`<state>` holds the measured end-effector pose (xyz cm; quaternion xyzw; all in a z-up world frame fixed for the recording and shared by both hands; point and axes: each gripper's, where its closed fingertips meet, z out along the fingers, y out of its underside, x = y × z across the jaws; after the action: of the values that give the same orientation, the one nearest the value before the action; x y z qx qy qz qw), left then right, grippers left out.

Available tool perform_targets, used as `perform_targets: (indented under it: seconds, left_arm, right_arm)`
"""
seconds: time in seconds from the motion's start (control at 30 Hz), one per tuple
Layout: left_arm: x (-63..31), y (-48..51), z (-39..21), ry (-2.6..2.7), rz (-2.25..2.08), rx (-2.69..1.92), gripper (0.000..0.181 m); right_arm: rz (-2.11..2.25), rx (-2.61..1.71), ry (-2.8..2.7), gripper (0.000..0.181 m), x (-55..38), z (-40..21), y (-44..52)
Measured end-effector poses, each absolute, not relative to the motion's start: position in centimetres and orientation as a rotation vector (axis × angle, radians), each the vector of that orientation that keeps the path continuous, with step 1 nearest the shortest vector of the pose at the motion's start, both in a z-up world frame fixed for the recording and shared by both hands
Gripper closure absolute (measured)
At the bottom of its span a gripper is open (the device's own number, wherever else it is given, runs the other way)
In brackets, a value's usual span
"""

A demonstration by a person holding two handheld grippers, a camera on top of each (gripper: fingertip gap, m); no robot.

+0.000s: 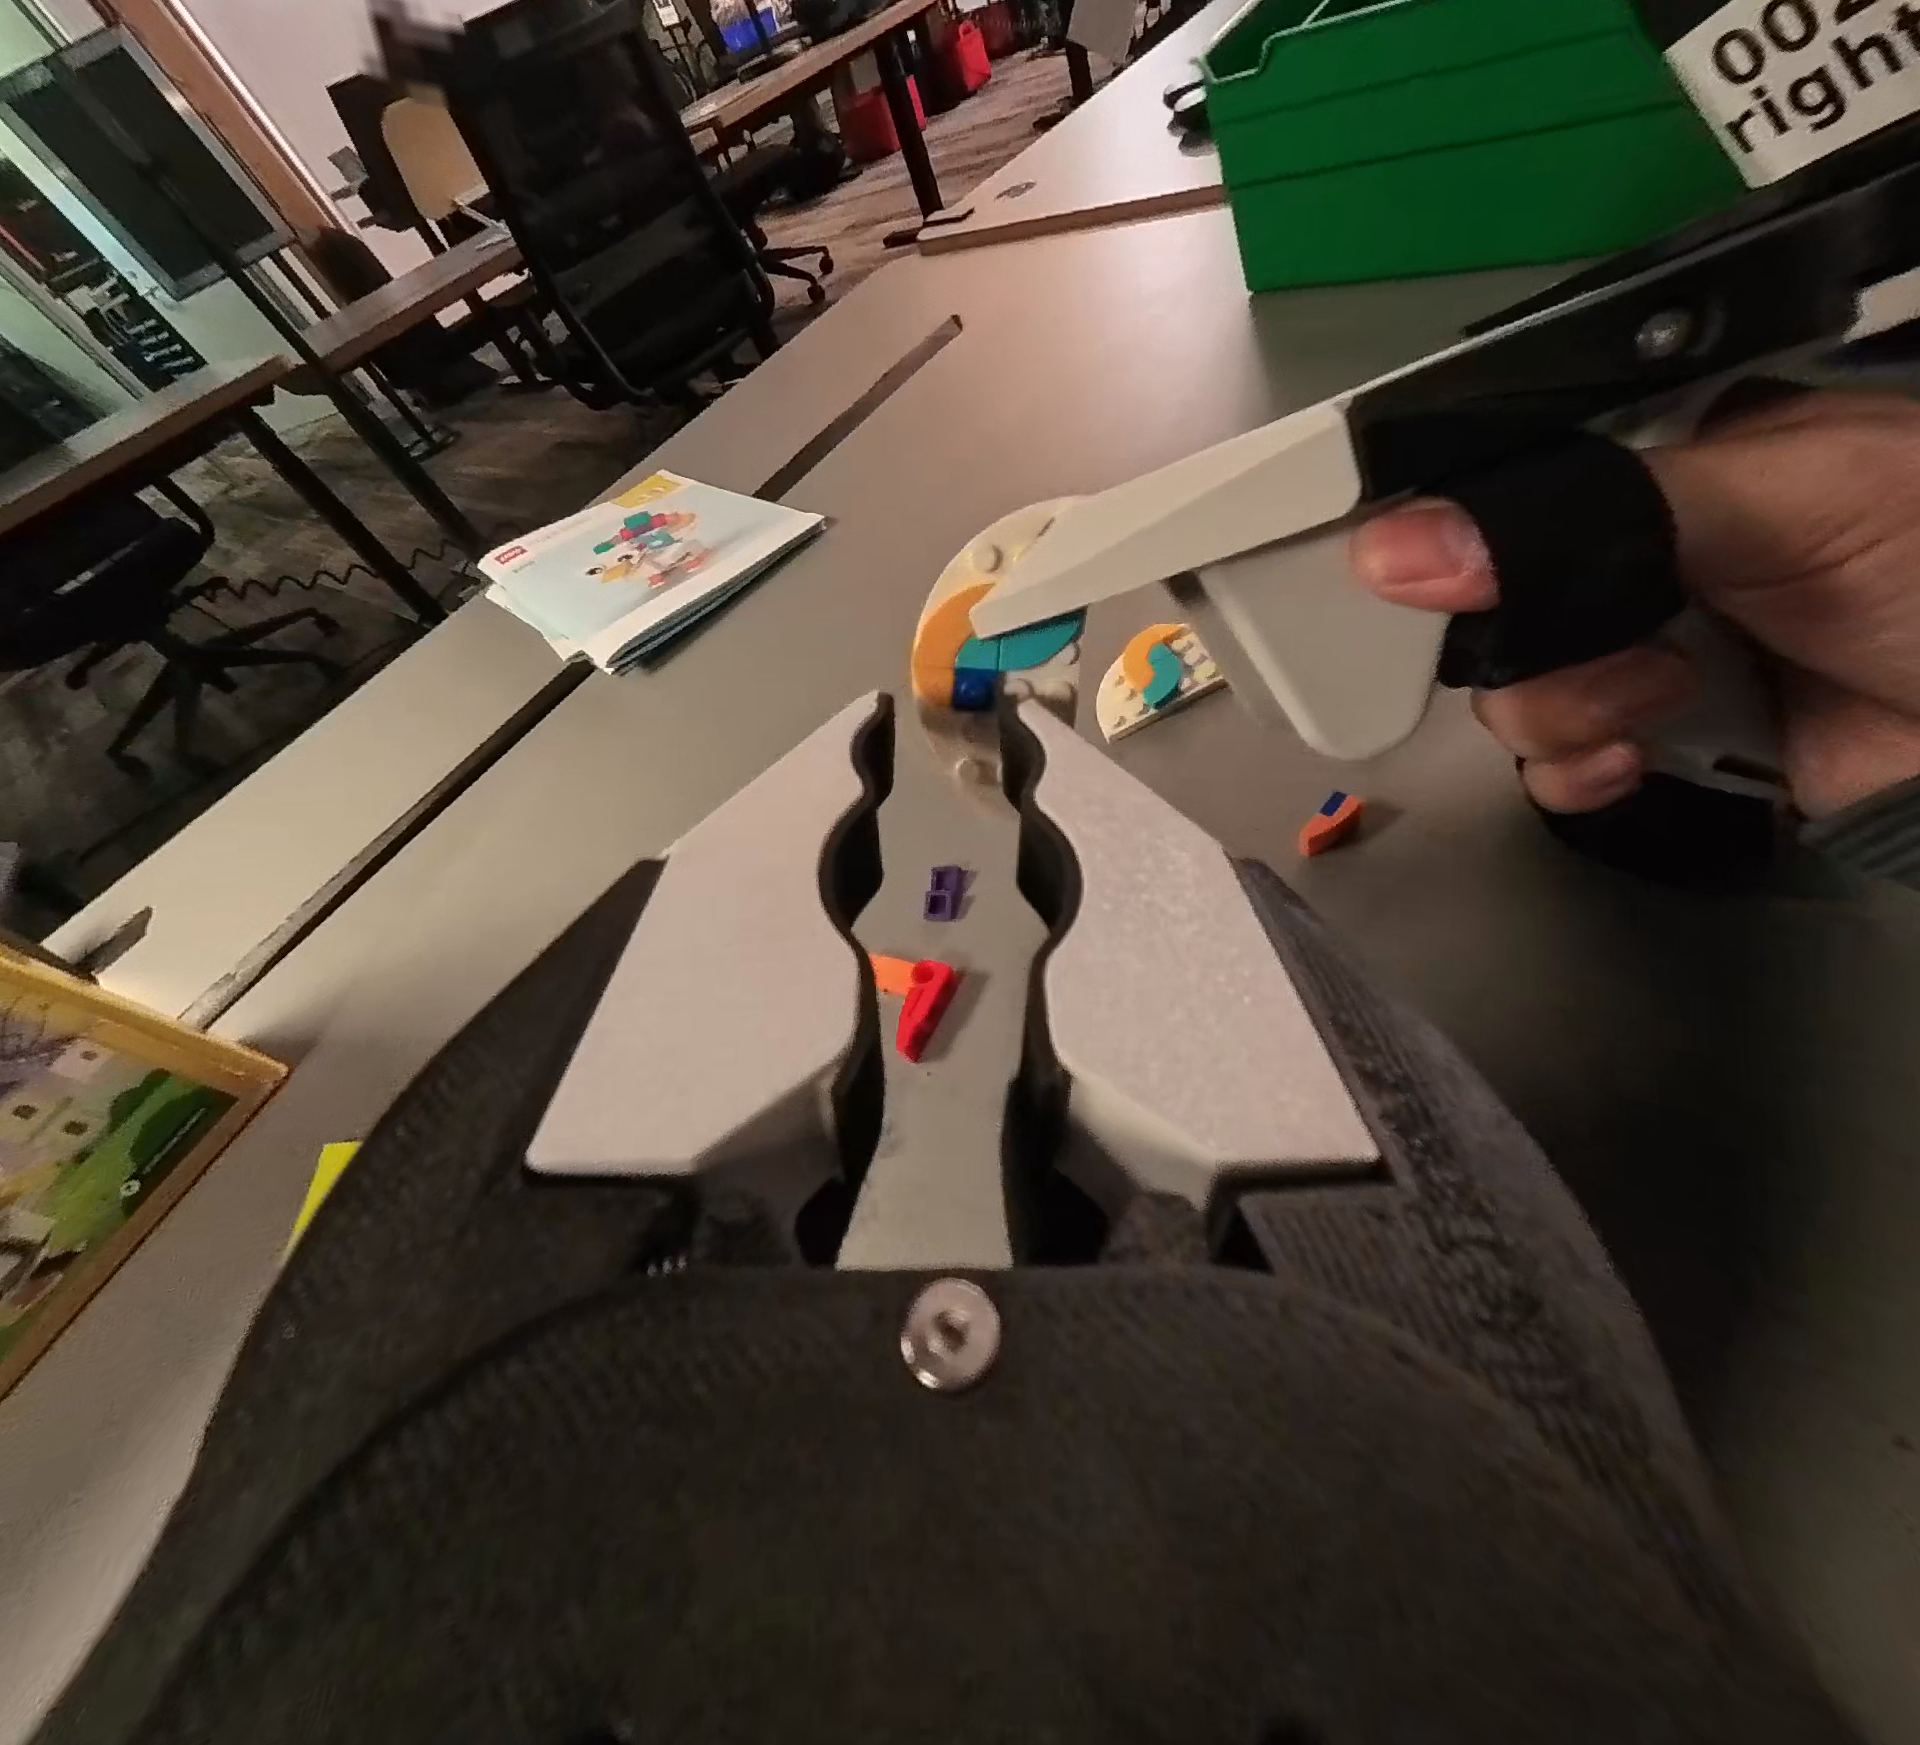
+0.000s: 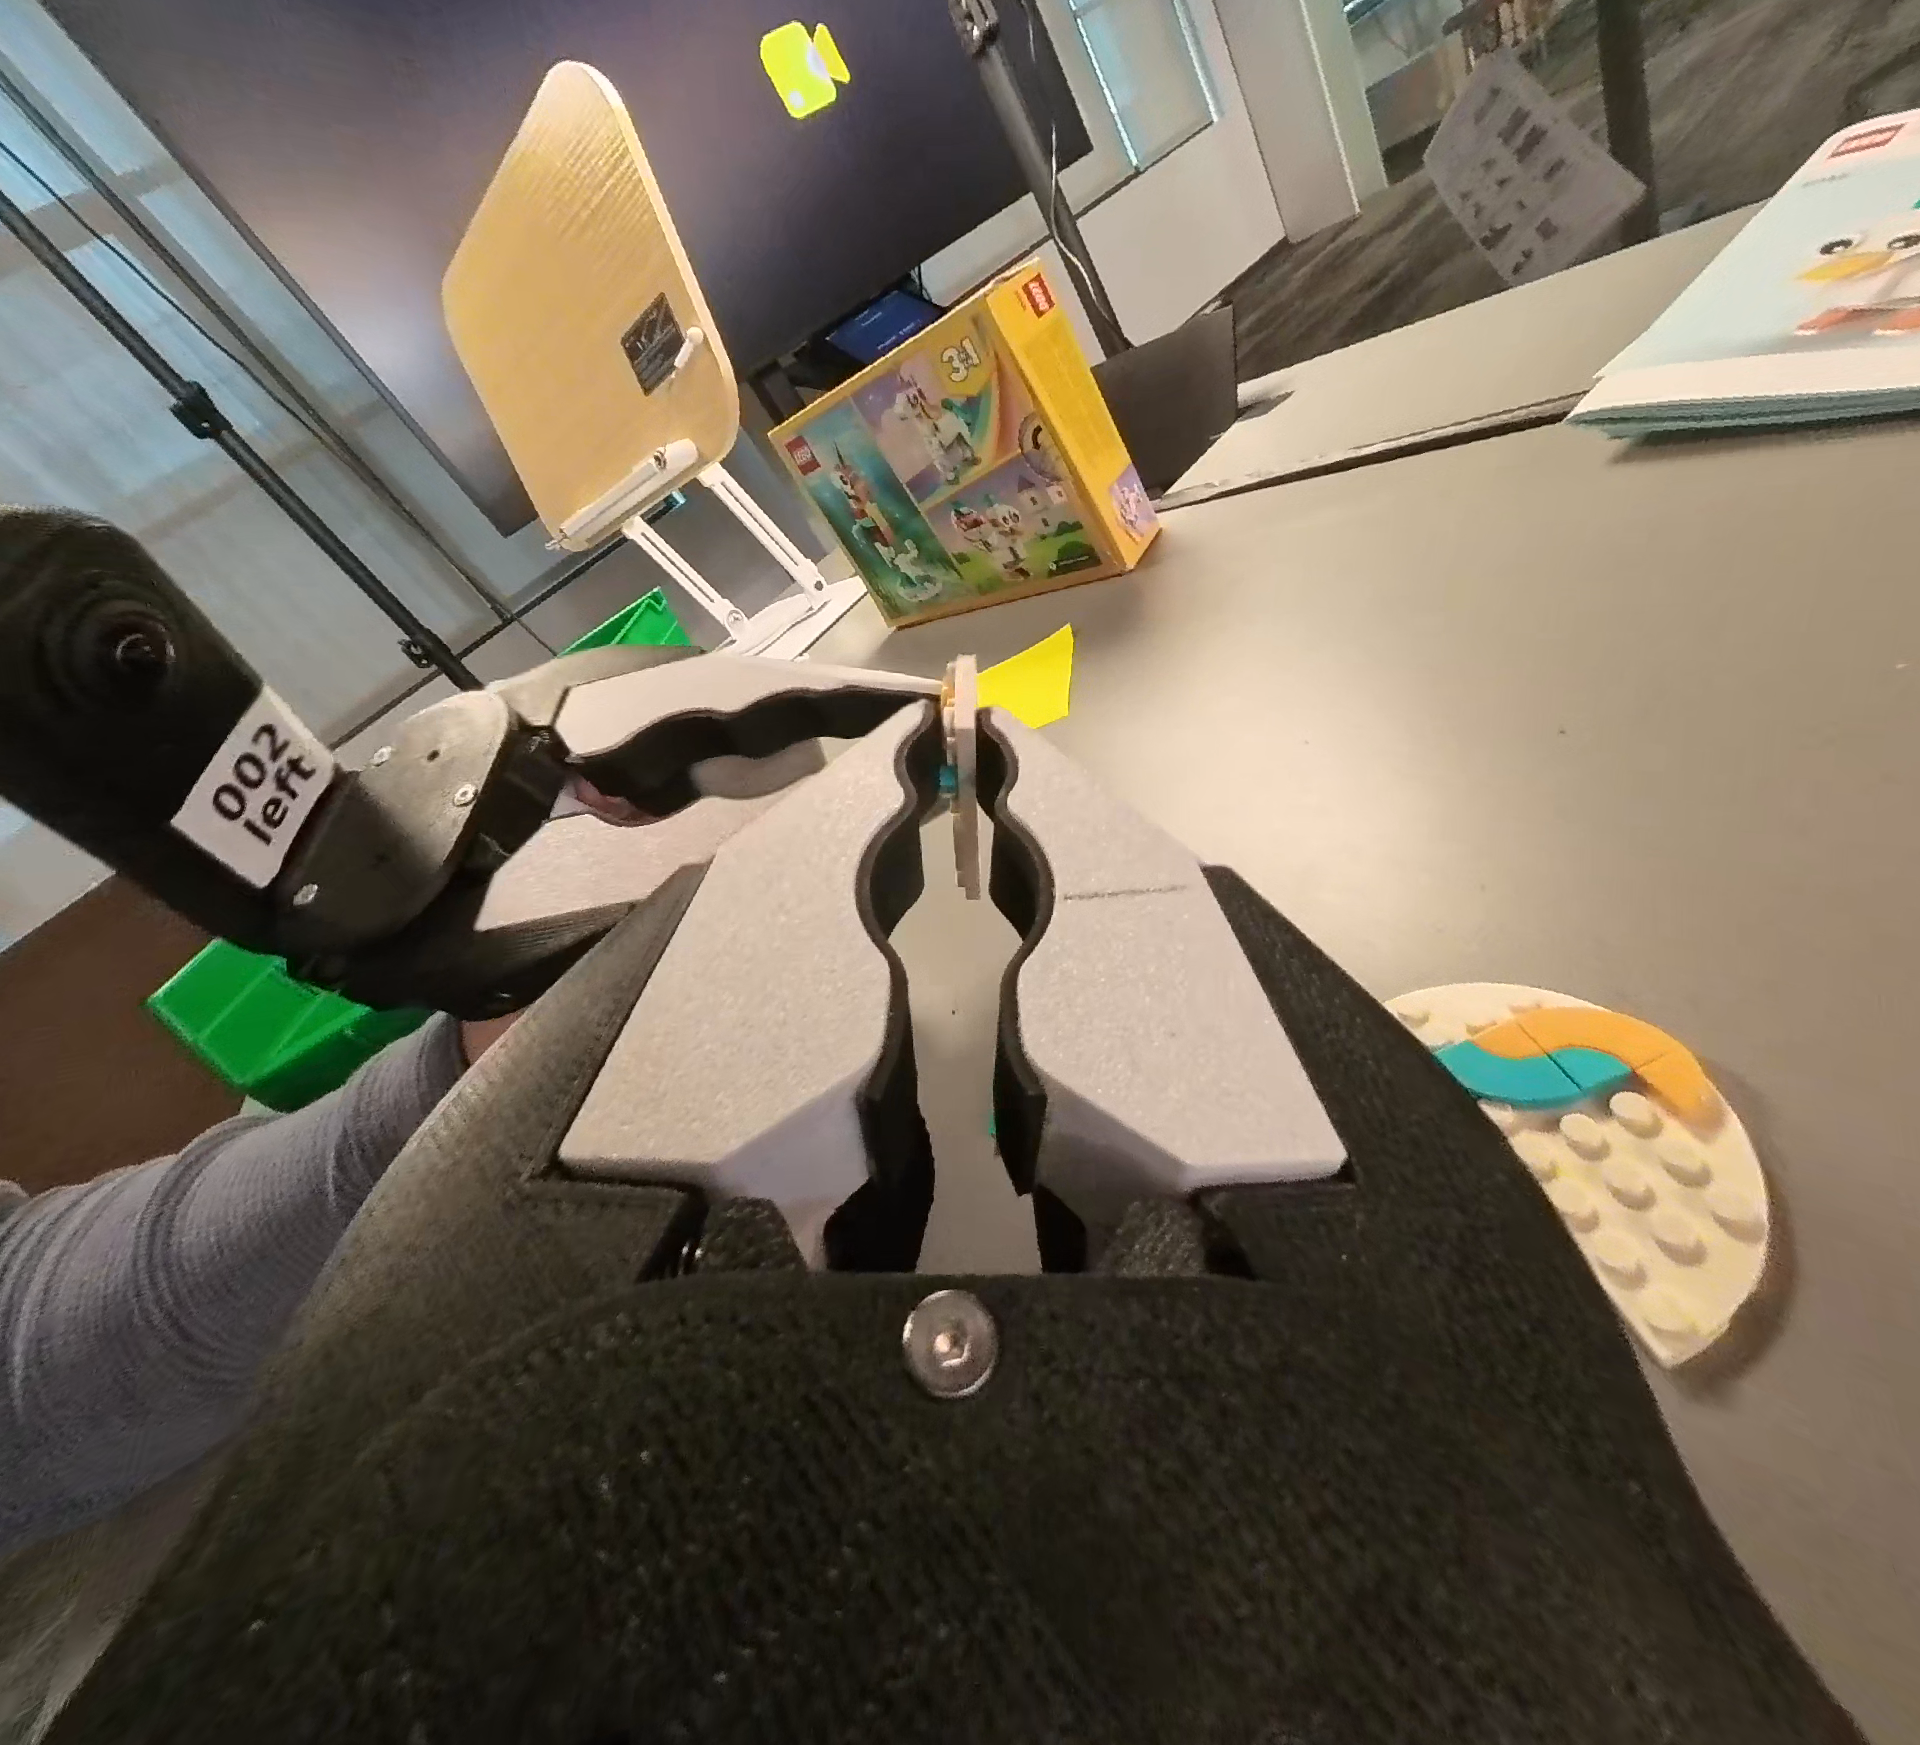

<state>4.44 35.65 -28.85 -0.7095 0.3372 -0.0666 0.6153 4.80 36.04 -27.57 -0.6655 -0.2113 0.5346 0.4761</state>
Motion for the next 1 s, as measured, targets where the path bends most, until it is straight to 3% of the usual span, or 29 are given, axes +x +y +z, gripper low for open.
perform_targets:
  seconds: [0.5,0.57,0.67,0.87,0.9,0.93,1.0]
  left_arm:
    - [4.3,35.2,-28.3,0.759,-0.226,-1.668,0.171]
    - [4.3,34.9,-27.8,0.765,-0.197,-1.624,0.181]
    - [3.8,33.9,-25.4,0.750,-0.231,-1.529,0.181]
    - [5.4,34.9,-30.0,0.765,-0.458,-1.689,0.181]
    - [5.5,35.1,-29.9,0.723,-0.507,-1.699,0.150]
    - [5.4,35.3,-29.7,0.666,-0.562,-1.705,0.141]
    - [6.0,34.5,-28.4,0.631,-0.778,-1.644,0.142]
  right_arm:
    - [1.148,-1.630,-0.612,0.178,4.5,-27.9,35.9]
    - [1.036,-1.679,-0.524,0.178,5.7,-28.7,37.5]
    - [1.083,-1.649,-0.380,0.179,9.0,-28.1,39.1]
    - [1.306,-1.574,-0.544,0.179,6.9,-27.1,36.9]
    - [1.326,-1.550,-0.568,0.178,6.6,-26.8,36.6]
    - [1.367,-1.519,-0.594,0.178,6.3,-26.3,36.0]
    - [1.500,-1.464,-0.621,0.178,5.8,-25.4,34.9]
